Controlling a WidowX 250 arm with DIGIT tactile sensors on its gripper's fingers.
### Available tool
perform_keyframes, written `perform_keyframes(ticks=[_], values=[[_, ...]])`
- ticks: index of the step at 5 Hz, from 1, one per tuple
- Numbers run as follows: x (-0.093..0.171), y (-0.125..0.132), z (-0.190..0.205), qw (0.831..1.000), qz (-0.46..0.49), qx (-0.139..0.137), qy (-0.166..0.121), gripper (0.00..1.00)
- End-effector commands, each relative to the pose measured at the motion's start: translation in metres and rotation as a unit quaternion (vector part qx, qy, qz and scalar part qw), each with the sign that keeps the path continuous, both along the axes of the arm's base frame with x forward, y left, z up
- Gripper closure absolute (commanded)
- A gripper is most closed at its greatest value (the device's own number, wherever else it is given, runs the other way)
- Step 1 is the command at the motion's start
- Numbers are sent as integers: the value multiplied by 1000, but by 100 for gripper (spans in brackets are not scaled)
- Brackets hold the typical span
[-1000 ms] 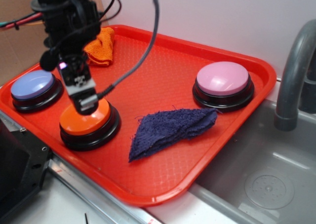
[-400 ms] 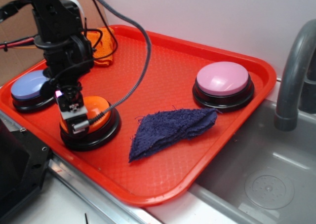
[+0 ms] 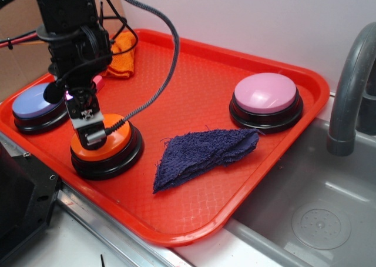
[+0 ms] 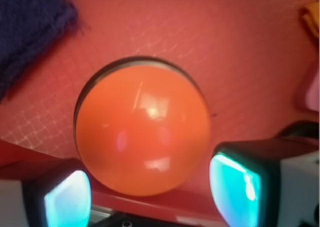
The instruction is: Push the orange button.
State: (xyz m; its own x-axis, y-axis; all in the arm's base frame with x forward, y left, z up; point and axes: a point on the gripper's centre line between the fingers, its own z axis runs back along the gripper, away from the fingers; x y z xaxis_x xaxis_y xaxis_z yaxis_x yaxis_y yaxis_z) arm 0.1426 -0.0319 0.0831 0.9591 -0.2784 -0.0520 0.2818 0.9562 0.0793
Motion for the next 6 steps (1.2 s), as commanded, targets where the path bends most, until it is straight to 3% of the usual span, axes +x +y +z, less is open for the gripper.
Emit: perform_keyframes(ticks=[1,6], values=[[13,0,44,999,19,26,-18,0],[12,-7,81,999,36,8,-29,0]])
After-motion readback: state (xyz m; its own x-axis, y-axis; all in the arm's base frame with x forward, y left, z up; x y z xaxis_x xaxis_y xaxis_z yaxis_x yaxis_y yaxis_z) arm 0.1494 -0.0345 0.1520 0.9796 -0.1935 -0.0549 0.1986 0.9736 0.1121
